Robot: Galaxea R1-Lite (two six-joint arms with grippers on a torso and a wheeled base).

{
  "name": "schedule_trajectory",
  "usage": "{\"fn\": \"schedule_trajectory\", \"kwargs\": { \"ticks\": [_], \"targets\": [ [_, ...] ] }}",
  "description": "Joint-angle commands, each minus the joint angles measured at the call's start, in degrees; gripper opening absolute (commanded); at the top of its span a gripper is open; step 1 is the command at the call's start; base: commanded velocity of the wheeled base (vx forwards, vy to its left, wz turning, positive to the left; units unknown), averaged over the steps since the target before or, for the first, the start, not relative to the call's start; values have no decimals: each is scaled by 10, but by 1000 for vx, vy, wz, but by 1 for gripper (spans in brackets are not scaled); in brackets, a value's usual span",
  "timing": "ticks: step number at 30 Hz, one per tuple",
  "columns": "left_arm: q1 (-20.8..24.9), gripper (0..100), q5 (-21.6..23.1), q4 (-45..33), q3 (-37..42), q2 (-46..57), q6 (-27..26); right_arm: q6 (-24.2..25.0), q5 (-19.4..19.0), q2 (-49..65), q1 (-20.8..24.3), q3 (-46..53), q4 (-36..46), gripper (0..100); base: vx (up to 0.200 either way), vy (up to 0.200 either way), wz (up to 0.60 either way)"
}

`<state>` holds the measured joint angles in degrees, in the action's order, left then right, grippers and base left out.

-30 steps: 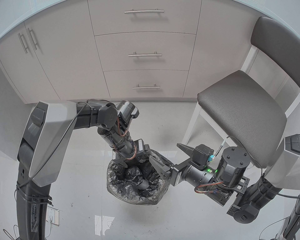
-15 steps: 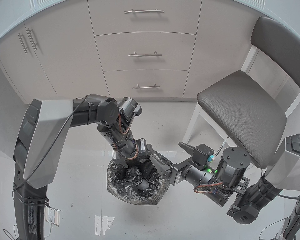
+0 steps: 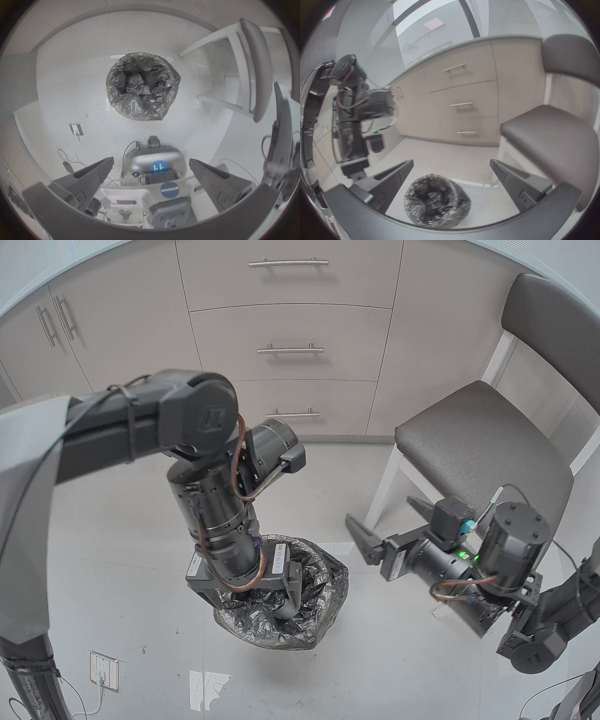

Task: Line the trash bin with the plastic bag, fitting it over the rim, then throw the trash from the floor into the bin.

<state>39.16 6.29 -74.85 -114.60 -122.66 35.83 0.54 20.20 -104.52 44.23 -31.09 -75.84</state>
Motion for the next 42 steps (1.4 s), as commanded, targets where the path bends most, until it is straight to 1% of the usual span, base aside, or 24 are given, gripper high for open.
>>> {"fn": "schedule_trajectory", "kwargs": {
  "ticks": [1, 4, 6, 9, 10, 12, 13, 14, 16, 19, 20, 22, 23, 24, 25, 26, 27, 28, 30, 31, 32, 34, 37, 42],
  "targets": [
    [43, 100, -10, -60, 0, 93, 13, -61, 14, 107, -51, 43, 10, 100, 0, 0, 0],
    [51, 100, -10, -108, 0, 125, 13, -109, 21, 137, -82, 63, 11, 100, 0, 0, 0],
    [56, 100, -10, -147, 0, 148, 13, -132, 41, 149, -101, 70, 10, 100, 0, 0, 0],
    [56, 100, -11, -151, 0, 180, 24, -152, 65, 165, -106, 76, 10, 100, 0, 0, 0],
    [55, 100, -11, -151, 0, 204, 29, -167, 75, 179, -106, 85, 10, 100, 0, 0, 0],
    [54, 100, -12, -151, 0, 223, 29, -179, 78, 188, -106, 89, 10, 100, 0, 0, 0],
    [53, 100, -14, -151, 0, 250, 28, -198, 81, 201, -107, 94, 10, 100, 0, 0, 0],
    [52, 100, -26, -151, 0, 296, 28, -231, 85, 227, -106, 99, 11, 100, 0, 0, 0],
    [50, 100, -43, -151, 0, 345, 27, -258, 94, 252, -106, 103, 11, 100, 0, 0, 0],
    [34, 100, -67, -151, 0, 411, 23, -283, 107, 284, -107, 111, 11, 100, 0, 0, 0],
    [15, 100, -72, -150, 0, 444, 17, -291, 114, 302, -107, 117, 12, 100, 0, 0, 0],
    [-8, 100, -73, -150, 0, 490, -1, -298, 126, 330, -114, 124, 20, 100, 0, 0, 0],
    [-10, 100, -73, -150, 0, 494, -2, -298, 127, 332, -115, 125, 23, 100, 0, 0, 0],
    [-28, 100, -76, -149, 0, 542, -23, -301, 130, 374, -131, 123, 65, 100, 0, 0, 0],
    [-36, 100, -80, -147, 0, 561, -30, -301, 130, 397, -137, 120, 90, 100, 0, 0, 0],
    [-50, 100, -89, -146, 0, 593, -43, -301, 130, 439, -145, 111, 143, 100, 0, 0, 0],
    [-50, 100, -89, -146, 0, 593, -43, -301, 130, 439, -145, 111, 143, 100, 0, 0, 0],
    [-70, 100, -107, -146, 0, 633, -53, -300, 130, 506, -154, 88, 228, 100, 0, 0, 0],
    [-86, 100, -116, -146, 0, 665, -55, -299, 130, 564, -168, 62, 304, 100, 0, 0, 0],
    [-87, 100, -116, -146, 0, 667, -55, -299, 130, 568, -170, 59, 309, 100, 0, 0, 0],
    [-96, 100, -116, -146, 0, 697, -52, -298, 129, 618, -192, 36, 376, 100, 0, 0, 0],
    [-110, 100, -115, -146, 0, 730, -51, -296, 128, 662, -216, 22, 431, 100, 0, 0, 0],
    [-148, 100, -115, -146, 0, 772, -52, -296, 128, 721, -243, 16, 482, 100, 0, 0, 0],
    [-209, 100, -110, -145, 21, 831, -52, -295, 128, 811, -294, 3, 529, 100, 0, 0, 0]
  ]
}}
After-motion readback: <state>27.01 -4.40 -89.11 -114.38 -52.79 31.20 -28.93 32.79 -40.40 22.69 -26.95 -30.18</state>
